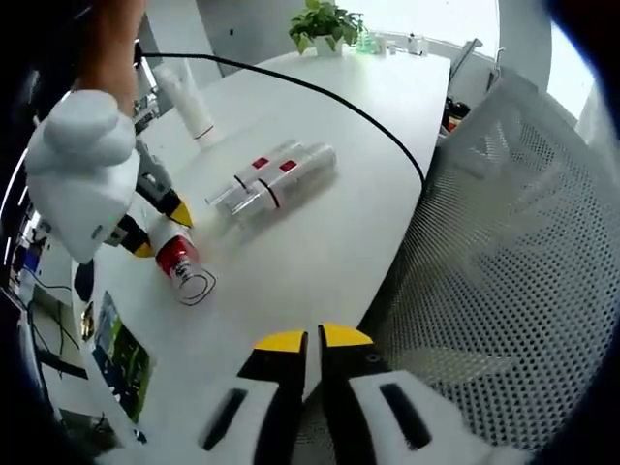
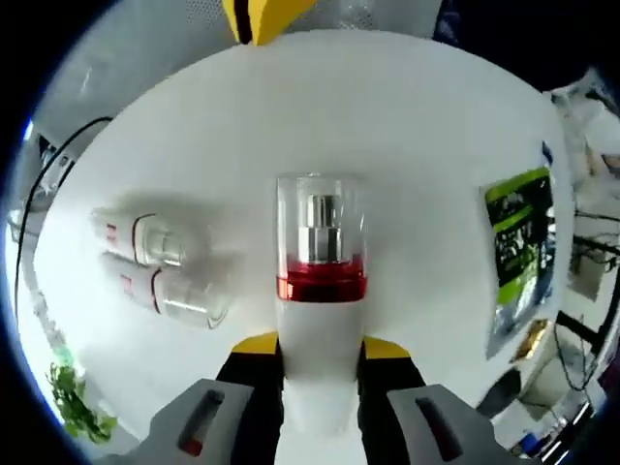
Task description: Arrange the skincare products in the storage area until every visible bottle or jar stands upright without overlapping.
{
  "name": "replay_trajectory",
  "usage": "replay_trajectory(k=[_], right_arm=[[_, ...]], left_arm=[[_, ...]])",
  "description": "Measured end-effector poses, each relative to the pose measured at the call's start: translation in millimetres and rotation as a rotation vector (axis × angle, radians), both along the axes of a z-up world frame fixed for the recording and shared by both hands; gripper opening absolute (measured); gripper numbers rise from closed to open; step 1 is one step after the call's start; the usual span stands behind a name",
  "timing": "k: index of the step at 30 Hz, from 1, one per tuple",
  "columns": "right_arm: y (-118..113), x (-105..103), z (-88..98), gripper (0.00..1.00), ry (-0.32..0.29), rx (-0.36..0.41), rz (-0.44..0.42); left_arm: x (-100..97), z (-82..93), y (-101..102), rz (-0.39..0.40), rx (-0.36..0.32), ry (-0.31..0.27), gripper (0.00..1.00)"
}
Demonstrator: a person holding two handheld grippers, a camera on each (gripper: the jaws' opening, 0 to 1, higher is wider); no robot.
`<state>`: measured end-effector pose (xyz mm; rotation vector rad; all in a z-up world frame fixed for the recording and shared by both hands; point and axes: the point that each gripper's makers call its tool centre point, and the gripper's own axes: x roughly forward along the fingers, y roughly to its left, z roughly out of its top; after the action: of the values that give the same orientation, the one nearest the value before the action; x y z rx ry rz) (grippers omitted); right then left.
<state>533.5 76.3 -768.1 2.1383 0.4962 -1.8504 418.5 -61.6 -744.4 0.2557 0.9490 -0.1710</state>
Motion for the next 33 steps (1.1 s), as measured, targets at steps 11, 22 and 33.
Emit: replay_trajectory(k=[11, 22, 33], right_arm=[[7.5, -4.5, 23.4, 0.22, 0.179, 0.134, -0.424], [-1.9, 0.9, 80.9, 0.21, 0.403, 0.318, -0.826], [-32.5, -2.7, 122.2, 0.22, 0.718, 0.448, -1.244]], left_arm=[[1.1, 2.5, -0.6, -0.006, 0.004, -0.013, 0.00], [2.9, 6.5, -3.4, -0.017, -0.006, -0.030, 0.00], [9.6, 15.5, -5.6, -0.020, -0.011, -0.090, 0.03]])
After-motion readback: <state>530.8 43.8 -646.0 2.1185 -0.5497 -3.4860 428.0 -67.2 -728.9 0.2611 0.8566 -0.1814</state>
